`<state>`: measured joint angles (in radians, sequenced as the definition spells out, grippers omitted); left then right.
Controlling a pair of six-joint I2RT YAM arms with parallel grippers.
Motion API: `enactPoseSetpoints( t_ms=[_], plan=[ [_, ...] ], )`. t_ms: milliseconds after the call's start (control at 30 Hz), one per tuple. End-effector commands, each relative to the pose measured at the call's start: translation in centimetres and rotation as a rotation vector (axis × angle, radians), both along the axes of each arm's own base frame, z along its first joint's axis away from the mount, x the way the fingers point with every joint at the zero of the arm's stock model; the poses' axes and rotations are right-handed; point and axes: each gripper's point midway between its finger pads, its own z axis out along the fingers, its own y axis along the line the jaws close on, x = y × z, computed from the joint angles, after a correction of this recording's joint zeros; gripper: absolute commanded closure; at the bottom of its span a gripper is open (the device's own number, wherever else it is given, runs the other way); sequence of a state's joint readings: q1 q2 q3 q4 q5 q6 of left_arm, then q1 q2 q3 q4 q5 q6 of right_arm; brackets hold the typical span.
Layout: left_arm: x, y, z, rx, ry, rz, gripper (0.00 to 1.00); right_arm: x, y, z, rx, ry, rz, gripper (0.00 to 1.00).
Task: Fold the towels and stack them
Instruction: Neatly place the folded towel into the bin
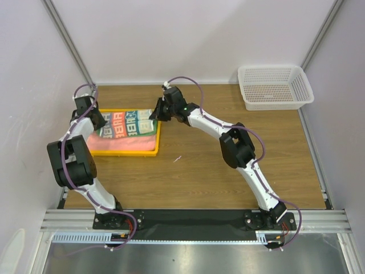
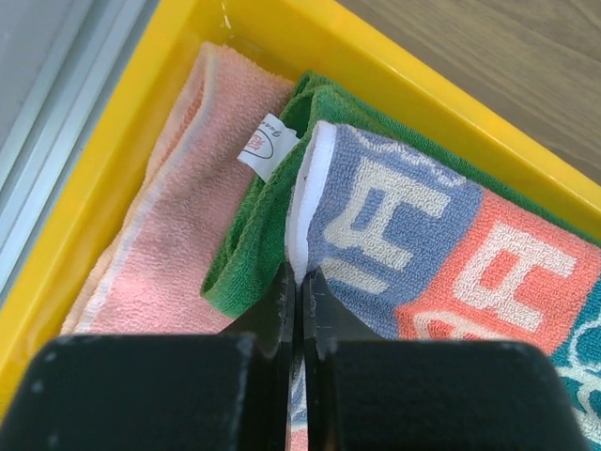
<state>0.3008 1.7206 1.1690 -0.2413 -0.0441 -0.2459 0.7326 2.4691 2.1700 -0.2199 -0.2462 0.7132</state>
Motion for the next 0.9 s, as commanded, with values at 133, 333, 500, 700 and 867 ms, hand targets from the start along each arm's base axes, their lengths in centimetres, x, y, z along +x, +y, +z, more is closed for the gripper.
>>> enactPoseSetpoints(
  t_ms=[133,333,500,700,867],
  plan=[
    [0.0,6.8,2.5,0.165,-0.059,0.199,0.91,4.5,-5.1,-1.8,-0.118,-0.021,-0.119,0.86],
    [1.9,5.0,5.0,0.168,-0.124,0.146,0.43,5.4,-4.5,0.3,-0.102,-0.082,-0.105,0.56],
    [3.7,2.3,9.9,0.271,-0.173,0.096,0.28,5.2,-4.7,4.3,-0.089,-0.14,-0.089,0.48],
    [4.7,-5.3,16.2,0.213,-0.362,-0.081,0.2,3.6,-6.2,12.0,-0.046,-0.25,-0.057,0.28],
    [4.3,-13.3,15.8,0.147,-0.4,-0.243,0.12,2.4,-11.6,15.1,-0.07,-0.282,-0.115,0.13]
  ],
)
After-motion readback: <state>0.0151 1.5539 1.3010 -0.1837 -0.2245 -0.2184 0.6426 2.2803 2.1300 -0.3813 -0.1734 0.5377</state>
